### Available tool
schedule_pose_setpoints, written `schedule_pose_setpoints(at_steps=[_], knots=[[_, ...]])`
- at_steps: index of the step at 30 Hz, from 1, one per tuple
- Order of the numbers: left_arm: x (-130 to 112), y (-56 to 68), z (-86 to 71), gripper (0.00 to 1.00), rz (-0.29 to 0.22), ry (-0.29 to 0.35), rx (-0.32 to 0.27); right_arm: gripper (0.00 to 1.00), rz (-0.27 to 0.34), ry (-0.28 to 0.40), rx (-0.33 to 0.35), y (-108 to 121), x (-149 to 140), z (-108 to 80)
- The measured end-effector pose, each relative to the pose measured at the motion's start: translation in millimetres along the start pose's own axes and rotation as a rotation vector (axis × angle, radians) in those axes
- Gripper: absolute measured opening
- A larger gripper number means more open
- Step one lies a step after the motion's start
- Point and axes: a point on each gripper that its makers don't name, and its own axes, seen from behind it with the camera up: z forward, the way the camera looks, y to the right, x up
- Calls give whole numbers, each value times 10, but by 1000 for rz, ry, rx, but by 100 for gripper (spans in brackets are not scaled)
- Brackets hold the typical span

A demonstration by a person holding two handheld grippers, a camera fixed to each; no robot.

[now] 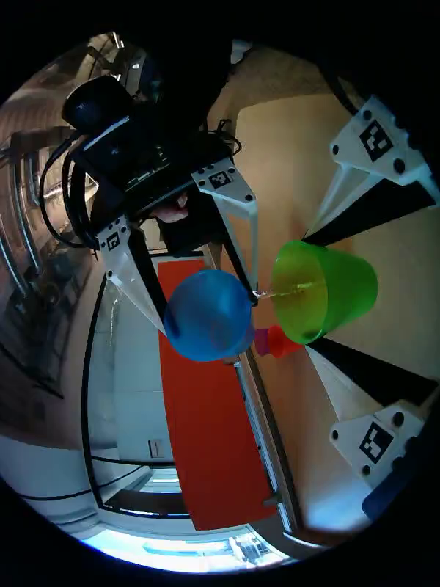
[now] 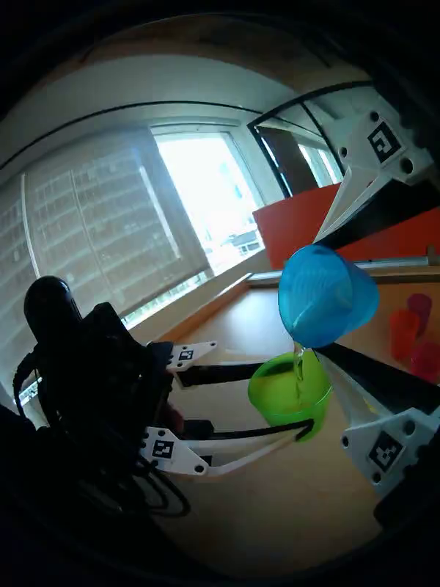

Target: Pour water

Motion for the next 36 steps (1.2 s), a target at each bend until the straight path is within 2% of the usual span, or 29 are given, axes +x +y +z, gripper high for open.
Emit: schedule_pose_setpoints(at_steps=[36], knots=[[-35, 13, 20, 87, 0, -7, -4, 91, -75, -2, 1, -38, -27, -5]])
